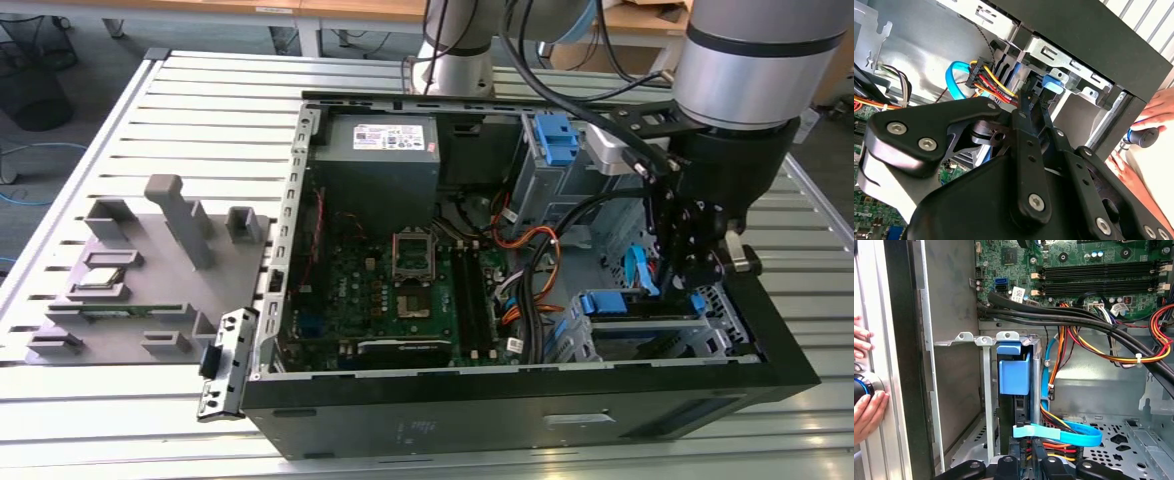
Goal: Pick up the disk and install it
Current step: 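Insert the second disk wire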
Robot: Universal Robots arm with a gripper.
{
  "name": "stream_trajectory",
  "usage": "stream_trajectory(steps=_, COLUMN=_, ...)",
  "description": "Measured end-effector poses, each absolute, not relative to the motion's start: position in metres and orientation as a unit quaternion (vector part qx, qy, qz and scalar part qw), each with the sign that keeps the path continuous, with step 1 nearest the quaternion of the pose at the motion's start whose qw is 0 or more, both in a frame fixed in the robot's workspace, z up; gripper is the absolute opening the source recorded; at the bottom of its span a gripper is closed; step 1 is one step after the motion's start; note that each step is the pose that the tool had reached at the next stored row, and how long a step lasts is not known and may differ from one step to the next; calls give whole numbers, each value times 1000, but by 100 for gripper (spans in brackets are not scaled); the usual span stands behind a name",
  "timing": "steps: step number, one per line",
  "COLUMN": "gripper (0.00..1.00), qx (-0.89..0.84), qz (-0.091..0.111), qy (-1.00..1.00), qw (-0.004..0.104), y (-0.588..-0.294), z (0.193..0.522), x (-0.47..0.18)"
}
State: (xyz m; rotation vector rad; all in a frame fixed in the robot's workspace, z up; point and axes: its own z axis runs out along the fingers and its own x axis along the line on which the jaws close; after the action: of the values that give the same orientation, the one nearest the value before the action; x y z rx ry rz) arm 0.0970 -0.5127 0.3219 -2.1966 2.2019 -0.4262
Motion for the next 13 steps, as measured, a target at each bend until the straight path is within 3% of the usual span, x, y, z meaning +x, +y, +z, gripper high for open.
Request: stream_trajectory(steps=13, gripper=24, qx=-700, qz=-136, qy=701, qw=1, y=-513, z=337, x=97)
